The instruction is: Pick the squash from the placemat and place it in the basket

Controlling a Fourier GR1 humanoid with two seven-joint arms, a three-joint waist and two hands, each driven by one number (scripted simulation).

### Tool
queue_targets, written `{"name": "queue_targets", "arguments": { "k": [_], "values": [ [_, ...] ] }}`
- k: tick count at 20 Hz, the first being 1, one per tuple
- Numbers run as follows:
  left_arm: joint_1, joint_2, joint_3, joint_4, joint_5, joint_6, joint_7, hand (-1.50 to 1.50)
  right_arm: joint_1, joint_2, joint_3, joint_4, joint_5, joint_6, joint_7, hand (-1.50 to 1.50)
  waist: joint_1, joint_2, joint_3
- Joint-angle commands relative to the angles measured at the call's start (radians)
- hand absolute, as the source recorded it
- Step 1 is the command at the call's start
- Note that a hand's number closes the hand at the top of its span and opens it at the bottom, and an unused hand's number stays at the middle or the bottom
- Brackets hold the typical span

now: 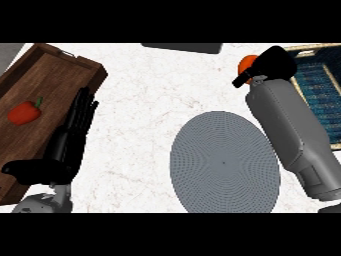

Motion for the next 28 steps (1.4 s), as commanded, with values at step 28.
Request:
{"name": "queue_targets", "arguments": {
  "k": [28],
  "values": [
    [-0.023,-0.018,0.017,0.041,-0.023,0.034,0.021,0.00,-0.506,-0.073,-0.315,0.406,0.556,-0.168,0.320,1.50,-0.050,-0.031,-0.004]
  ]
}}
